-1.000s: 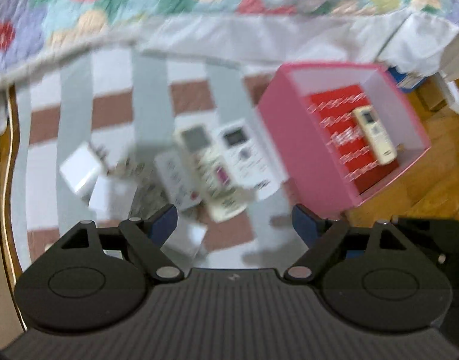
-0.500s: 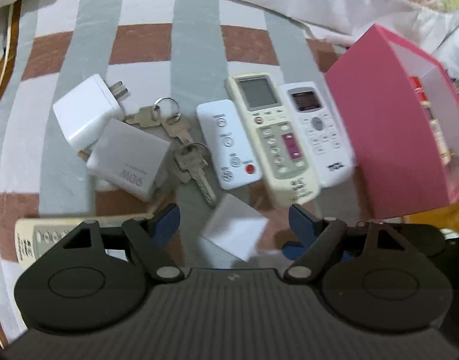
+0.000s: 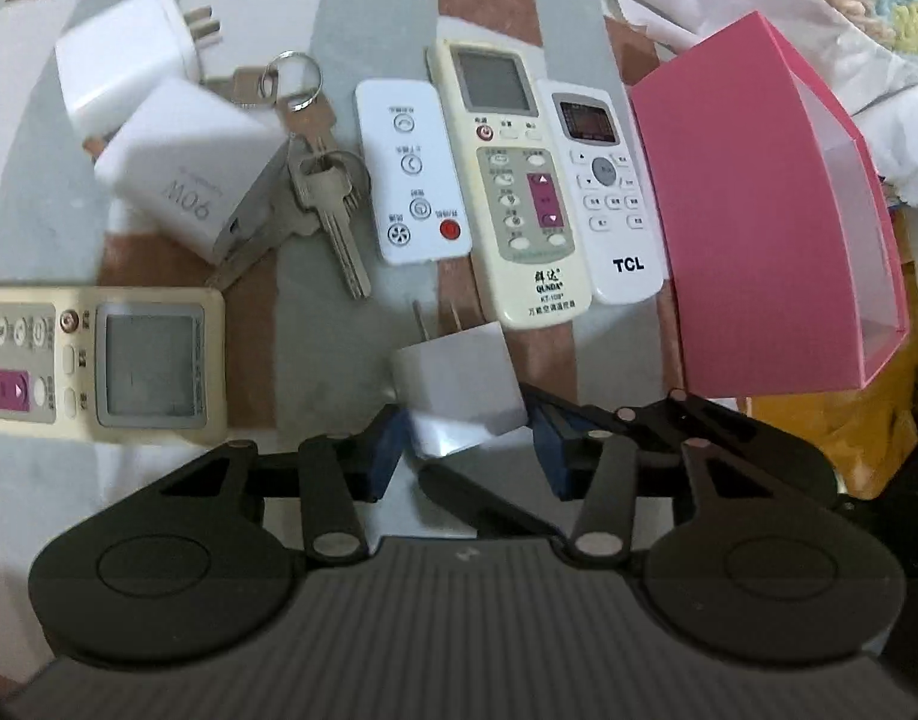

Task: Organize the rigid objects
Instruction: 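Grasp the small white charger plug with the left gripper and lift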

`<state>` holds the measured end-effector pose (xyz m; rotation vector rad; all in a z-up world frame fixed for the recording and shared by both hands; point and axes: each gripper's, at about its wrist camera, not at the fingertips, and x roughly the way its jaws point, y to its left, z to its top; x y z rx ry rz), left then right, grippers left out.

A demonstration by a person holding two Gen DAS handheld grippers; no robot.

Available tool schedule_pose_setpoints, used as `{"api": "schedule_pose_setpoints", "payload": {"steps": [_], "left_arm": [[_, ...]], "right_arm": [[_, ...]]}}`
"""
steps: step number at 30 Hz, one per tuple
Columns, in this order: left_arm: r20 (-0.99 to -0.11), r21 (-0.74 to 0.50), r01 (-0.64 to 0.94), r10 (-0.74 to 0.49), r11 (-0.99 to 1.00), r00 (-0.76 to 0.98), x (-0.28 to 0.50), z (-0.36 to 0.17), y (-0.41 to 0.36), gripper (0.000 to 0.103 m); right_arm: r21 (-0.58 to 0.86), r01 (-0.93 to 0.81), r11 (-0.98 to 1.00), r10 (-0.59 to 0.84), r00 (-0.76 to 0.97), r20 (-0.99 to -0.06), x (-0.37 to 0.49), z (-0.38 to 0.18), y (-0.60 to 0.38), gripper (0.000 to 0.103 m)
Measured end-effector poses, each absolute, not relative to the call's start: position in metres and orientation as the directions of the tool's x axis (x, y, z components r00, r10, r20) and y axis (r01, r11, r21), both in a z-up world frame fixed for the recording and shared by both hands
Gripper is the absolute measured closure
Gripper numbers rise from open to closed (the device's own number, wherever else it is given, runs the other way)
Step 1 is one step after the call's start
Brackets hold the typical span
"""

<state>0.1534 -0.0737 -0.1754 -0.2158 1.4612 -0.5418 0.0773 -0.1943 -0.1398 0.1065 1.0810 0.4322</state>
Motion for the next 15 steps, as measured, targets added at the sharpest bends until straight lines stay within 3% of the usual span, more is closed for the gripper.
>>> {"api": "schedule_pose_setpoints", "payload": {"steps": [2,3,5,7,9,15], "left_arm": [[-0.889,-0.434,0.227,-0.456,0.872,0.052,0.152,-0.173,-0.079,0.057],[-0.890,-0.428,0.221,-0.451,0.877,0.066,0.151,-0.174,-0.080,0.057],[-0.892,-0.420,0.207,-0.444,0.884,0.082,0.149,-0.173,-0.079,0.059],[-0.893,-0.409,0.212,-0.437,0.888,0.106,0.144,-0.173,-0.079,0.059],[-0.895,-0.396,0.217,-0.428,0.892,0.127,0.140,-0.171,-0.081,0.060],[-0.895,-0.377,0.237,-0.418,0.895,0.155,0.130,-0.166,-0.086,0.060]], "right_arm": [[0.281,-0.296,0.913,0.384,0.390,-0.837,0.081,-0.143,-0.191,0.041],[0.292,-0.310,0.905,0.402,0.395,-0.826,0.080,-0.145,-0.190,0.031],[0.284,-0.340,0.897,0.412,0.407,-0.815,0.079,-0.147,-0.187,0.029],[0.261,-0.335,0.905,0.391,0.419,-0.820,0.078,-0.146,-0.187,0.036],[0.225,-0.328,0.918,0.357,0.433,-0.828,0.078,-0.146,-0.186,0.053],[0.243,-0.302,0.922,0.362,0.447,-0.818,0.071,-0.143,-0.194,0.056]]}}
